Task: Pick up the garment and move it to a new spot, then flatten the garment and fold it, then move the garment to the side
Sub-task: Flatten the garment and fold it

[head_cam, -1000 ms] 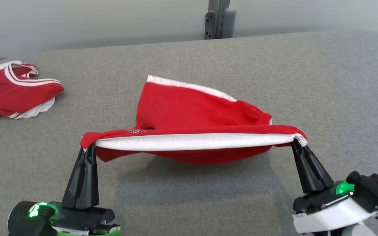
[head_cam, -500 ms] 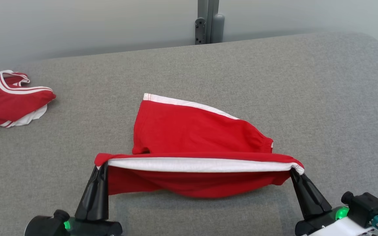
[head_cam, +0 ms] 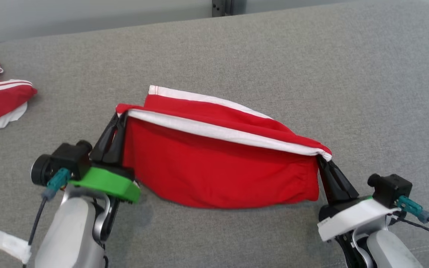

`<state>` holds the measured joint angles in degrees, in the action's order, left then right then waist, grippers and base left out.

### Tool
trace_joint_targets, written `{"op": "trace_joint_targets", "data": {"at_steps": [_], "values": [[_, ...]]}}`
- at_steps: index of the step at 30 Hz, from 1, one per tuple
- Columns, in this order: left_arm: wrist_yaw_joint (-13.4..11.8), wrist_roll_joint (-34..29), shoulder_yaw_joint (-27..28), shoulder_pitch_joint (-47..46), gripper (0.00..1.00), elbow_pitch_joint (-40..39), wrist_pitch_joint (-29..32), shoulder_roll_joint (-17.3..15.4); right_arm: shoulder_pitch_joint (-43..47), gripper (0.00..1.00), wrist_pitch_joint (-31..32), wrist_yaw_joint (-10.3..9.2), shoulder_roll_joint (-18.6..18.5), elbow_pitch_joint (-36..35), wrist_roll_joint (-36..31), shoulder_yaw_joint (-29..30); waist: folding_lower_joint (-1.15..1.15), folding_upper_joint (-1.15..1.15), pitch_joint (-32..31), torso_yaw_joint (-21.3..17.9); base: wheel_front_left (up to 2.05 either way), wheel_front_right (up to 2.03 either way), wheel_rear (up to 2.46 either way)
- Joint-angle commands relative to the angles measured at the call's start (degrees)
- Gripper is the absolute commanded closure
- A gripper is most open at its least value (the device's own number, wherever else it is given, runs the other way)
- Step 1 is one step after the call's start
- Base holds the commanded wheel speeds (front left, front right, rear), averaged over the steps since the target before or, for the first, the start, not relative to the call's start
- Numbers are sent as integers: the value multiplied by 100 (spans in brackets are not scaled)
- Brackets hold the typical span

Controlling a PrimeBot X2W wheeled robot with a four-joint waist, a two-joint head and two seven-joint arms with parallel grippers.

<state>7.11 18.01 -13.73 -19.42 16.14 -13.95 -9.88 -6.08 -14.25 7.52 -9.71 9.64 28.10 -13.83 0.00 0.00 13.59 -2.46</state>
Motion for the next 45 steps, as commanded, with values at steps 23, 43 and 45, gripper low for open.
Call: {"op": "trace_joint_targets", "data": {"at_steps": [23, 43, 45], "values": [[-106, -256, -270, -2285, 0, 2972, -126, 7, -1468, 0, -94, -6, 469, 1247, 3, -407, 0, 0, 919, -623, 0, 0, 0], [-27, 220, -110, -1279, 0, 2885, 126, 65, -627, 0, -97, -6, 450, 415, -603, 479, 0, 0, -4, -318, 0, 0, 0], [-6, 286, -151, -1159, 0, 2978, 300, 91, -493, 0, -97, -6, 432, 434, -624, 566, 0, 0, -125, -307, 0, 0, 0]]}}
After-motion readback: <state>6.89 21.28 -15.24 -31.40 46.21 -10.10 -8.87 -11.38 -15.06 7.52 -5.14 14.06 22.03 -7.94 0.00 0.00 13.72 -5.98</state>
